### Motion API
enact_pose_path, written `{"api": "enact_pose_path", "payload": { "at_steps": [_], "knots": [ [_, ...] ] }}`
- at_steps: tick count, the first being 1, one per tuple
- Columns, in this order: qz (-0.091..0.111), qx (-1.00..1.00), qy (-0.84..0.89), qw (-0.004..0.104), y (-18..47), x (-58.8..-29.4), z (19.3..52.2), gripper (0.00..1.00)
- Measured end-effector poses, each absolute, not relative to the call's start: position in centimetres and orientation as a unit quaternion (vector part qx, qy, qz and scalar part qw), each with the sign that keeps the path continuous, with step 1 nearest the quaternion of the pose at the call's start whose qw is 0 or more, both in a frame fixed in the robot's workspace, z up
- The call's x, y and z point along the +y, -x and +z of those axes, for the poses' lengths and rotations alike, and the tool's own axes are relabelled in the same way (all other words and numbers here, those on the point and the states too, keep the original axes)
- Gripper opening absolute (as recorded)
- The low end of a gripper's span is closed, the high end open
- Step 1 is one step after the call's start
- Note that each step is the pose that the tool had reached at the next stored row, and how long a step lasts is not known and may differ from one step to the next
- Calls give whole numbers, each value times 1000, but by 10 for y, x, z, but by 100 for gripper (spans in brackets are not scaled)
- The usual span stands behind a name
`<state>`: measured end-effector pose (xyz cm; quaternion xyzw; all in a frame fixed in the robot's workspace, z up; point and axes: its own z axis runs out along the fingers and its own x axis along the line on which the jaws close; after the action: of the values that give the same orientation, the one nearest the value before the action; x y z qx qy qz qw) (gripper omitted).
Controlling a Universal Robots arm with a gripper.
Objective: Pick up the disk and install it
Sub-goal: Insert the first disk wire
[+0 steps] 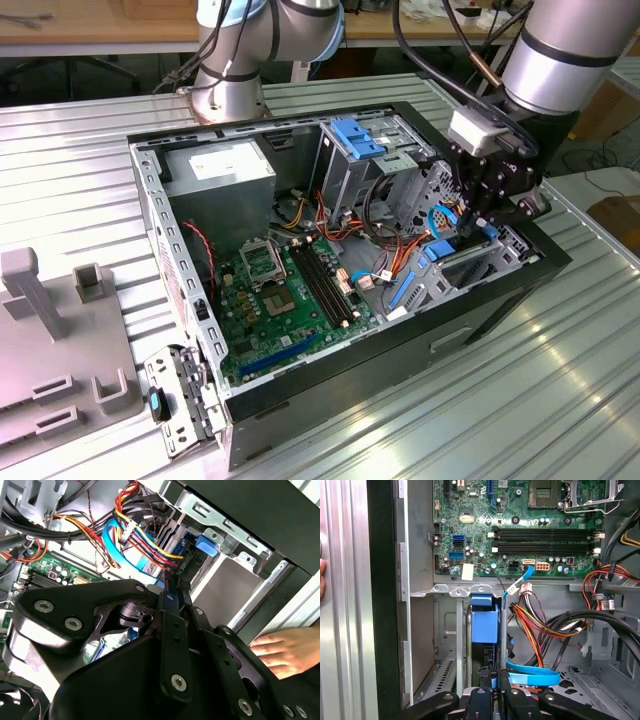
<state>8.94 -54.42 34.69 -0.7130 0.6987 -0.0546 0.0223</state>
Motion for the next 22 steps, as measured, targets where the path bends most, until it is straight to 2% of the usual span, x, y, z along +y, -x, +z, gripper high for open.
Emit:
{"api": "enact_pose_path", "payload": {
  "at_steps": [15,18,21,22],
  "knots": [
    [-38,710,703,31,-89,-552,347,16],
    [-29,711,701,40,-90,-553,347,16],
    [-11,712,700,57,-91,-556,347,16],
    [-8,712,700,60,-91,-558,347,16]
  ]
}}
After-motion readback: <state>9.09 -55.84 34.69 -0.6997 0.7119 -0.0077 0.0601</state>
